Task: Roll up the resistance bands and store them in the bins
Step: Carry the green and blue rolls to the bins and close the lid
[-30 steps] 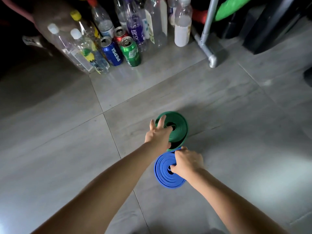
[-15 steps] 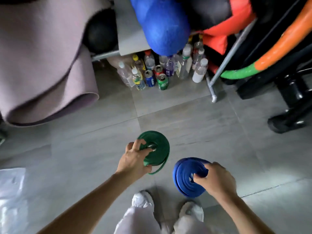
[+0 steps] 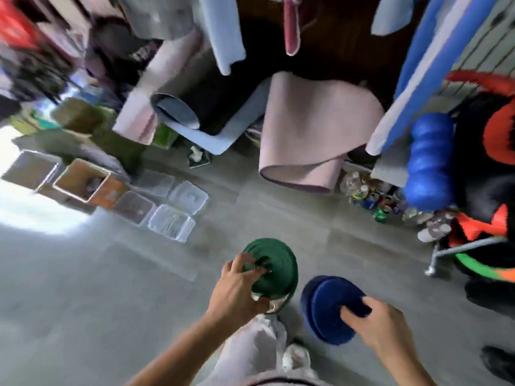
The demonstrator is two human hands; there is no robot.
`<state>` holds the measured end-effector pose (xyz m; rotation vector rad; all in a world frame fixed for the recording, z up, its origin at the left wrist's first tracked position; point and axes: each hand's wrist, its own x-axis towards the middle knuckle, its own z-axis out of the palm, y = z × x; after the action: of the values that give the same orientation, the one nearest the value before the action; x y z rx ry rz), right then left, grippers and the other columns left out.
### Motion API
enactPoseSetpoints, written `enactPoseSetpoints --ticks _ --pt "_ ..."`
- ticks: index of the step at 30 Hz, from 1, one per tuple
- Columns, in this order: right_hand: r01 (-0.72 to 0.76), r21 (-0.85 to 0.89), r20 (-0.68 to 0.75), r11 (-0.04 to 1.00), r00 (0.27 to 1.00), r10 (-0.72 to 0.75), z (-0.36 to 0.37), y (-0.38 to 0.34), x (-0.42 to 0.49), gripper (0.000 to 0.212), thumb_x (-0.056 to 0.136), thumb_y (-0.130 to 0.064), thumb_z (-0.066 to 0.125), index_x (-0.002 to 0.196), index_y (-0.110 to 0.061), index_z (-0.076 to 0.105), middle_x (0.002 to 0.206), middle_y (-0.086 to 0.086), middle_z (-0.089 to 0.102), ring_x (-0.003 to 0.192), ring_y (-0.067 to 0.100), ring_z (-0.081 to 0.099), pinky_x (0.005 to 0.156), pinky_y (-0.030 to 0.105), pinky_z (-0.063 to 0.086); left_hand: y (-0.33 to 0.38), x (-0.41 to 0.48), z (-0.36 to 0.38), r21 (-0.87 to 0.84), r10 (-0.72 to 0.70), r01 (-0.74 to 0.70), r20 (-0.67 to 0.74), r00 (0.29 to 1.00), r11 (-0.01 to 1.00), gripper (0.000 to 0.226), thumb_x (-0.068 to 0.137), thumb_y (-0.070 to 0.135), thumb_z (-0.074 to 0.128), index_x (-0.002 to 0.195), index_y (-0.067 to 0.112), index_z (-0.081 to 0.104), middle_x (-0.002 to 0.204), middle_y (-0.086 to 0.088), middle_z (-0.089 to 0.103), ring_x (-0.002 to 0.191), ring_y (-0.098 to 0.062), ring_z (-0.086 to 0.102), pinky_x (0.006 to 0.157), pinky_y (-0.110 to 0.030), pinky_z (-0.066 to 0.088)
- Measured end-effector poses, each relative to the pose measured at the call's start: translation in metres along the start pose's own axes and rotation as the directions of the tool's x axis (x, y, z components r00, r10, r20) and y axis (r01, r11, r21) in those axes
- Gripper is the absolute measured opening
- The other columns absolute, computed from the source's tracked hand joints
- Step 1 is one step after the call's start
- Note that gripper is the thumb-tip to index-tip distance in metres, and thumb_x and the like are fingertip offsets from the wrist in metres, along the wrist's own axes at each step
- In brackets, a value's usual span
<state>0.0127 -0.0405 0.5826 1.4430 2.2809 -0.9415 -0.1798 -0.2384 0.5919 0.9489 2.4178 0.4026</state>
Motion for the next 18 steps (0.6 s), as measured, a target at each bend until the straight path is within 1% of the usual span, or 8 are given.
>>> enactPoseSetpoints --ticks 2,4,5,7,11,14,18 --pt "0.047 -0.030 0.093 0.998 0.995 -0.044 0.007 -0.031 -0.007 0.038 0.067 -0.051 0.070 0.058 -0.020 0.050 0.060 -0.004 0.056 0.065 0.021 0.054 0.059 0.032 0.043 -0.030 -0.028 -0.019 -0.039 -0.114 0.111 -0.077 0.990 0.993 0.060 0.066 0.042 0.072 0.124 0.038 0.058 0.137 0.005 0.032 0.116 -0.025 0.039 0.093 -0.024 0.040" --pt "0.122 -0.072 0.154 0.990 0.982 -0.110 0.018 -0.070 -0.012 0.037 0.068 -0.049 0.071 0.057 -0.018 0.054 0.056 -0.006 0.055 0.062 0.014 0.056 0.055 0.025 0.042 -0.064 -0.053 -0.035 -0.076 -0.222 0.213 -0.146 0.964 0.974 0.059 0.067 0.040 0.070 0.124 0.040 0.057 0.139 0.005 0.032 0.116 -0.025 0.039 0.092 -0.025 0.042" --pt "0.172 -0.091 0.170 0.981 0.973 -0.155 0.027 -0.091 -0.015 0.037 0.068 -0.049 0.070 0.058 -0.017 0.055 0.055 -0.007 0.056 0.061 0.013 0.057 0.054 0.024 0.042 -0.082 -0.064 -0.043 -0.090 -0.267 0.255 -0.167 0.949 0.963 0.059 0.067 0.040 0.069 0.125 0.040 0.056 0.140 0.006 0.032 0.118 -0.024 0.038 0.092 -0.027 0.044" --pt "0.269 -0.124 0.188 0.955 0.951 -0.244 0.047 -0.135 -0.023 0.037 0.067 -0.051 0.069 0.061 -0.016 0.056 0.056 -0.007 0.057 0.061 0.015 0.057 0.053 0.027 0.042 -0.120 -0.083 -0.056 -0.110 -0.349 0.333 -0.188 0.918 0.936 0.059 0.068 0.041 0.068 0.126 0.042 0.054 0.141 0.008 0.031 0.120 -0.024 0.037 0.090 -0.029 0.047" --pt "0.396 -0.145 0.213 0.907 0.908 -0.362 0.102 -0.224 -0.038 0.039 0.065 -0.052 0.065 0.059 -0.015 0.054 0.049 -0.006 0.055 0.050 0.011 0.052 0.045 0.025 0.035 -0.203 -0.116 -0.080 -0.154 -0.446 0.421 -0.218 0.868 0.894 0.060 0.067 0.040 0.068 0.126 0.040 0.055 0.139 0.010 0.033 0.121 -0.022 0.037 0.088 -0.030 0.048" --pt "0.425 -0.142 0.211 0.894 0.895 -0.392 0.157 -0.294 -0.040 0.039 0.063 -0.051 0.066 0.053 -0.016 0.051 0.045 -0.006 0.051 0.048 0.013 0.050 0.044 0.025 0.034 -0.282 -0.135 -0.102 -0.152 -0.484 0.459 -0.237 0.843 0.875 0.059 0.067 0.041 0.067 0.125 0.041 0.056 0.138 0.011 0.034 0.122 -0.020 0.037 0.085 -0.028 0.049" --pt "0.366 -0.080 0.154 0.927 0.923 -0.352 0.244 -0.375 -0.041 0.044 0.067 -0.045 0.070 0.048 -0.013 0.047 0.038 -0.007 0.045 0.046 0.015 0.047 0.044 0.026 0.032 -0.404 -0.146 -0.145 -0.095 -0.482 0.473 -0.203 0.852 0.876 0.060 0.069 0.042 0.067 0.127 0.040 0.055 0.140 0.009 0.033 0.124 -0.022 0.035 0.088 -0.031 0.049"
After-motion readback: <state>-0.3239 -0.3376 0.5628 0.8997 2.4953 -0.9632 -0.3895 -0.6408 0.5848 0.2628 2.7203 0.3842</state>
